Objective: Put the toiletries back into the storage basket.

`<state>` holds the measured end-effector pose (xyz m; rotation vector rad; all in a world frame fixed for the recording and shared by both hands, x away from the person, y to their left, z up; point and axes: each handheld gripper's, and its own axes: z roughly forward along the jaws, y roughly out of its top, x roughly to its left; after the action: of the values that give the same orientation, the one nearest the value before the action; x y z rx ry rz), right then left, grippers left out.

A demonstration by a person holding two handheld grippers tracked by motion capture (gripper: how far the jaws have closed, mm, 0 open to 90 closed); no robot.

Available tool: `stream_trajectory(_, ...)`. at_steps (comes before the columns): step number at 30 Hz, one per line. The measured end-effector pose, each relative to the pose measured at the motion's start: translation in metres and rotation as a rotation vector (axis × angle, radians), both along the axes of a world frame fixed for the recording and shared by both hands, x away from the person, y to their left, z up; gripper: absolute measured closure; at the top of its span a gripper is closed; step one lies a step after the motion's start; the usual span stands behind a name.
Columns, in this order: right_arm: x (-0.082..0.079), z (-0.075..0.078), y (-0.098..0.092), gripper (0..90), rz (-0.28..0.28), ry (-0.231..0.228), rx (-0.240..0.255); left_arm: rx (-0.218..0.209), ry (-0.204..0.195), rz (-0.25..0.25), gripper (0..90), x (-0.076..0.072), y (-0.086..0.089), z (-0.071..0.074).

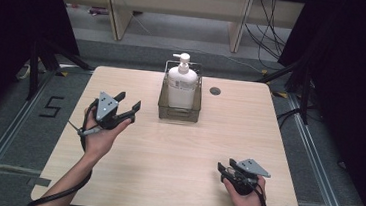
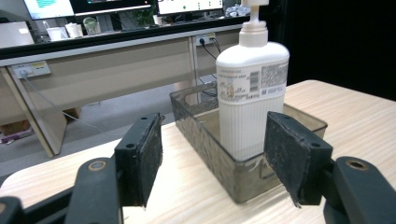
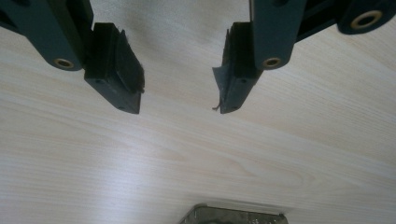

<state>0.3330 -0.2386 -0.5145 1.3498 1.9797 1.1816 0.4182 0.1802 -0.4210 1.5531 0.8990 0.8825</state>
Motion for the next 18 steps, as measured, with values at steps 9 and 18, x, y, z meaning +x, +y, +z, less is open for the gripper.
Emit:
stream_trajectory(9,0.0,0.0,0.0,50.3,0.001,-0.007,-0.002,-0.006,0.005,0.02,37.1,-0.015,0.008,-0.03)
stream_trajectory(18,-0.001,-0.001,0.002,50.2,-0.008,0.012,0.023,0.008,0.054,0.057,37.3,-0.022,0.023,-0.06)
